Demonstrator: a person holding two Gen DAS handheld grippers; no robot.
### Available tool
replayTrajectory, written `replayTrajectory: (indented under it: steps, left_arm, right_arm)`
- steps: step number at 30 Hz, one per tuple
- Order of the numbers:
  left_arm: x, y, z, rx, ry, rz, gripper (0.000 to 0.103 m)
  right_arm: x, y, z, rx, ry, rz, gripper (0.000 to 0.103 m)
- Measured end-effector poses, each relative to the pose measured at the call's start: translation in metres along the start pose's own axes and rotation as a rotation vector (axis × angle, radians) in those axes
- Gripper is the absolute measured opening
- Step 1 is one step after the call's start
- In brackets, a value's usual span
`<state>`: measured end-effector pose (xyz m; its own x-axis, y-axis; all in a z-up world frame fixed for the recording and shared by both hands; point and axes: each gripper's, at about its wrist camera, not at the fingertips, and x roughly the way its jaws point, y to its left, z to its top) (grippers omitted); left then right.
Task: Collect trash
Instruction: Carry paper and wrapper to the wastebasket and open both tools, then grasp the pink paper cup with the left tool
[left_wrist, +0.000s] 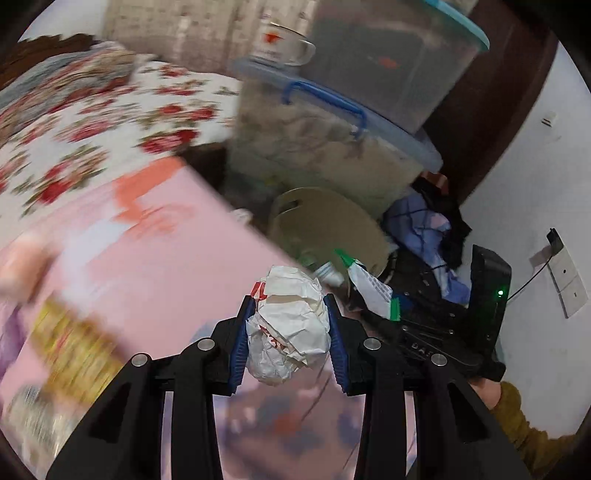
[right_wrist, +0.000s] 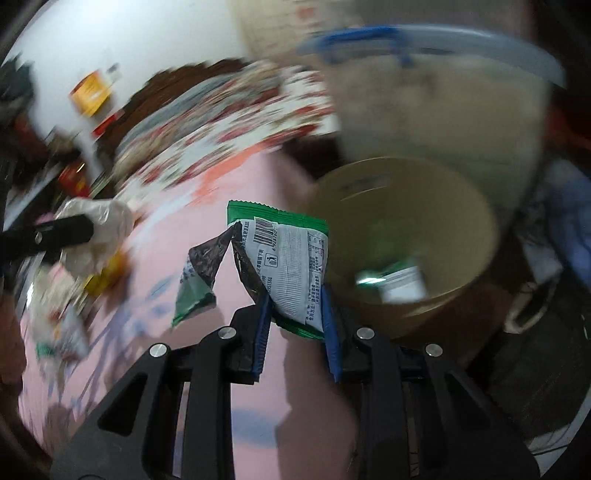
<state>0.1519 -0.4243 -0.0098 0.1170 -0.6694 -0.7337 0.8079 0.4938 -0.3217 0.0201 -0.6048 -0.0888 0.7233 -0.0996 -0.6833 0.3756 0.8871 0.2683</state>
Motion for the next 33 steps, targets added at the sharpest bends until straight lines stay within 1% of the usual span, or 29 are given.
replayTrajectory:
  steps: [1, 2, 3, 4, 5, 6, 7, 8, 11, 12, 14, 15, 18, 19, 20, 21, 22, 23, 24, 25, 26, 28, 29, 31, 33]
  left_arm:
    - [0.013, -0.005, 0.010, 0.009, 0.007, -0.014, 0.036]
    - [0.033, -0.014, 0.026, 0.020, 0.020, -0.039, 0.037]
    - [0.044, -0.019, 0.034, 0.022, 0.026, -0.047, 0.039]
    - [0.056, -0.024, 0.042, 0.021, 0.030, -0.055, 0.050]
    - [0.071, -0.028, 0.052, 0.011, 0.036, -0.060, 0.059]
    - [0.082, -0.031, 0.060, -0.001, 0.028, -0.058, 0.072]
    - [0.090, -0.033, 0.066, -0.011, 0.012, -0.051, 0.074]
    - [0.101, -0.034, 0.073, -0.024, 0.003, -0.037, 0.074]
    - [0.110, -0.029, 0.079, -0.073, 0.029, -0.013, 0.074]
    - [0.105, -0.024, 0.078, -0.083, 0.035, -0.012, 0.074]
    - [0.088, -0.016, 0.077, -0.055, 0.023, 0.022, 0.074]
    - [0.077, -0.012, 0.077, -0.027, 0.018, 0.061, 0.074]
    - [0.036, 0.018, 0.077, 0.051, 0.024, 0.202, 0.075]
    - [0.027, 0.028, 0.078, 0.067, 0.029, 0.249, 0.080]
    - [0.013, 0.043, 0.077, 0.087, 0.037, 0.327, 0.083]
    - [0.002, 0.059, 0.077, 0.102, 0.043, 0.404, 0.091]
    - [-0.006, 0.073, 0.077, 0.114, 0.049, 0.477, 0.093]
    - [-0.016, 0.099, 0.077, 0.122, 0.069, 0.583, 0.094]
    - [-0.020, 0.118, 0.077, 0.114, 0.094, 0.626, 0.094]
    - [-0.020, 0.136, 0.077, 0.100, 0.128, 0.649, 0.094]
    - [-0.018, 0.169, 0.075, 0.052, 0.209, 0.688, 0.094]
    - [-0.013, 0.207, 0.070, -0.025, 0.299, 0.733, 0.094]
    - [-0.009, 0.233, 0.067, -0.074, 0.343, 0.754, 0.094]
    - [-0.007, 0.255, 0.062, -0.116, 0.368, 0.751, 0.094]
    - [0.000, 0.275, 0.057, -0.152, 0.401, 0.747, 0.094]
  right_arm:
    - [0.004, -0.018, 0.008, 0.038, -0.008, -0.037, 0.030]
    - [0.006, -0.028, 0.013, 0.066, -0.011, -0.050, 0.031]
    - [0.009, -0.037, 0.016, 0.093, -0.014, -0.057, 0.032]
    - [0.012, -0.049, 0.021, 0.139, -0.023, -0.056, 0.041]
    - [0.015, -0.055, 0.025, 0.166, -0.030, -0.055, 0.065]
    - [0.016, -0.058, 0.027, 0.187, -0.042, -0.049, 0.076]
    - [0.017, -0.063, 0.030, 0.207, -0.067, -0.052, 0.084]
    - [0.016, -0.064, 0.030, 0.208, -0.073, -0.061, 0.084]
    - [0.007, -0.064, 0.030, 0.222, -0.103, -0.061, 0.084]
    - [0.001, -0.065, 0.029, 0.234, -0.122, -0.056, 0.084]
    - [-0.005, -0.064, 0.027, 0.247, -0.142, -0.040, 0.084]
    - [-0.009, -0.060, 0.027, 0.251, -0.147, -0.030, 0.084]
    - [-0.016, -0.047, 0.022, 0.253, -0.157, 0.038, 0.084]
    - [-0.015, -0.040, 0.021, 0.251, -0.154, 0.058, 0.084]
    - [-0.014, -0.035, 0.019, 0.252, -0.149, 0.076, 0.084]
    - [-0.012, -0.028, 0.018, 0.254, -0.142, 0.100, 0.084]
    - [-0.008, -0.015, 0.017, 0.253, -0.133, 0.140, 0.084]
    - [-0.005, -0.008, 0.016, 0.249, -0.130, 0.159, 0.084]
    - [-0.002, 0.001, 0.015, 0.243, -0.129, 0.177, 0.084]
    - [0.004, 0.016, 0.014, 0.233, -0.124, 0.201, 0.084]
    - [0.008, 0.023, 0.013, 0.226, -0.120, 0.211, 0.084]
    - [0.018, 0.043, 0.010, 0.206, -0.108, 0.221, 0.084]
    - [0.022, 0.048, 0.008, 0.203, -0.101, 0.225, 0.084]
    - [0.034, 0.061, 0.002, 0.204, -0.067, 0.252, 0.084]
    - [0.044, 0.069, -0.004, 0.185, -0.038, 0.249, 0.084]
